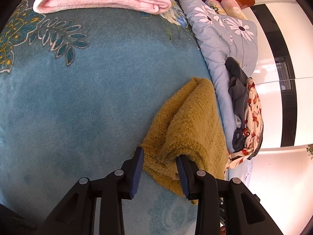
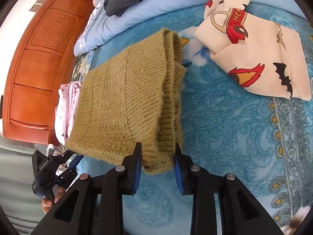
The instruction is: Fold clothes
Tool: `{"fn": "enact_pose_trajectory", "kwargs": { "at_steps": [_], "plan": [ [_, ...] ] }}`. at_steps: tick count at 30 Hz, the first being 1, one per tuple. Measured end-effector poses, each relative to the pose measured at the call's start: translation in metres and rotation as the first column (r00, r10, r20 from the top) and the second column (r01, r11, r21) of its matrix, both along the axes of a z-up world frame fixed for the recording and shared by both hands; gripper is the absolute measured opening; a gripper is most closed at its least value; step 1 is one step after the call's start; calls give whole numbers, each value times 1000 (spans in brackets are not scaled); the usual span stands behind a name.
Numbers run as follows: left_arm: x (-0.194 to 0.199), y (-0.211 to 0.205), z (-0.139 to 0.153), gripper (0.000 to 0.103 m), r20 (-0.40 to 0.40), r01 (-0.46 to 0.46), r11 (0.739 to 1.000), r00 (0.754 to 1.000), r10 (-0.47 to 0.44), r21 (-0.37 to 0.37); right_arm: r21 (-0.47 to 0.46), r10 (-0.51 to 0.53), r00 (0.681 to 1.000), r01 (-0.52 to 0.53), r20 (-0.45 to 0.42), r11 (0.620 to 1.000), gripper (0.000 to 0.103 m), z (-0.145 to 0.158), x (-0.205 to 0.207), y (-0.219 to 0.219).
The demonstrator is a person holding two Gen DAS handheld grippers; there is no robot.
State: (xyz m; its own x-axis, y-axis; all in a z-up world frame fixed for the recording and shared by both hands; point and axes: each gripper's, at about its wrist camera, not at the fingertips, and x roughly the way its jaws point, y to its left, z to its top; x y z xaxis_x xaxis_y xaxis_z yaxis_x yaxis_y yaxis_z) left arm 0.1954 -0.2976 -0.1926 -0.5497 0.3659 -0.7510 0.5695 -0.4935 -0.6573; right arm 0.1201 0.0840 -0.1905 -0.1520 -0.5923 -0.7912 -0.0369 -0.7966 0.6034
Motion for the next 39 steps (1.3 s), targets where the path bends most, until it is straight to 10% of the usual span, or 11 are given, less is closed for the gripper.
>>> {"fn": "enact_pose_trajectory", "kwargs": {
  "at_steps": [15, 18, 25, 39],
  "plan": [
    [28, -31, 21, 51, -109, -201, 979, 973, 204, 34, 9, -78, 996, 78, -52, 997, 33, 16, -2, 52],
    [8, -25, 20, 62, -117, -133, 989, 983, 140, 65, -10, -85, 993, 84, -88, 996, 56, 20, -11, 46],
    [-40, 0, -6, 68, 3, 76, 997, 997, -76, -26, -31, -68, 996, 67, -49, 997, 57, 3, -28, 19],
    [-38, -2, -44, 93, -35, 86, 990, 996, -83, 113, -80, -89, 996, 89, -6, 993, 60, -30, -46, -9]
  ]
}}
